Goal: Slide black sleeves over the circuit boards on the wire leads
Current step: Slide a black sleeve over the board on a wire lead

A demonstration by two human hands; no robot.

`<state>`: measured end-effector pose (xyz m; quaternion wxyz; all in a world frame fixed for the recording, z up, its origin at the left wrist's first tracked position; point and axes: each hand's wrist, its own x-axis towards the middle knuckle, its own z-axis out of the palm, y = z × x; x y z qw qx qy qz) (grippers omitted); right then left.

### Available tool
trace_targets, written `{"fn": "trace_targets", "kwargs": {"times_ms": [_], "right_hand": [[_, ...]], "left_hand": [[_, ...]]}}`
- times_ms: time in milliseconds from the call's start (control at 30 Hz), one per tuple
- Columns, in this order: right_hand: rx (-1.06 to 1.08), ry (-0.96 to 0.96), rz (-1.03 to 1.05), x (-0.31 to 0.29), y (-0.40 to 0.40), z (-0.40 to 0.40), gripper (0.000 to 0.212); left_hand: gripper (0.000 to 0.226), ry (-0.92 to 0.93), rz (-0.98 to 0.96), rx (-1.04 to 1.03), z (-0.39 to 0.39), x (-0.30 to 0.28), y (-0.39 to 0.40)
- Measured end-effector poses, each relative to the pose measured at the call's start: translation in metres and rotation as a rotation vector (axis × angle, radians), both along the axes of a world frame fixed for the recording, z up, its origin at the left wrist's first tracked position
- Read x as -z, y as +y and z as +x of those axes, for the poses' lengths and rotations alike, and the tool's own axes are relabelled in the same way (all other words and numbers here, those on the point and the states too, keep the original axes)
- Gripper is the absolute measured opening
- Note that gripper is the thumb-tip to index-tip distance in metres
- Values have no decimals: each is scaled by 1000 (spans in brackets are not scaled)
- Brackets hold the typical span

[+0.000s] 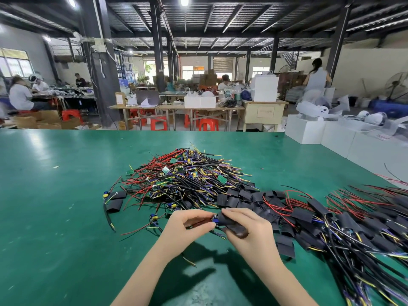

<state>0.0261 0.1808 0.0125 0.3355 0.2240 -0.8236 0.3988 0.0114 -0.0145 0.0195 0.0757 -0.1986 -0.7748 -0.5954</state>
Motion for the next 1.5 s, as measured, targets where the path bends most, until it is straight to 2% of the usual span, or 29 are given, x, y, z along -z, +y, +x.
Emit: {"fn": "trace_targets", "kwargs": {"times_ms": [133, 233, 433, 533, 700, 833, 1033, 1167, 1233, 1300, 1367, 1500], "right_hand": [[-26, -90, -145, 1, -1, 0, 44], [-14, -190, -296, 0, -2, -1, 34], [-2, -199, -443, 2, -2, -4, 33], [-25, -245, -447, 5, -2, -5, 29], [-54, -289, -454, 10, 2, -9, 30], [-88, -325, -476, 13, 1, -9, 38], [-102, -301, -446, 10, -4, -5, 26], [-138, -305, -447, 7, -7, -2, 36], [-137, -274, -342, 6, -7, -1, 41], [-37, -118, 6, 4, -3, -1, 48], [38, 26, 236, 3, 3, -3, 44], [72, 301, 353, -2, 9, -6, 25]], "left_hand": [[23, -98, 86, -40, -2, 4, -1], [23, -138, 171, -45, -4, 6, 1], [18, -134, 198, -8, -2, 9, 6], [17, -110, 223, -17, -2, 9, 7], [13, -64, 158, 0, 1, 7, 8], [14, -71, 173, 6, 1, 4, 6], [17, -95, 118, 16, 1, 7, 6], [21, -88, 132, 12, -2, 7, 1], [23, -62, 122, 18, -3, 5, -1], [27, -21, 115, 21, -3, 3, -2], [34, 28, 108, 21, -2, 0, -3], [37, 131, 68, -25, 2, -3, 1]]}}
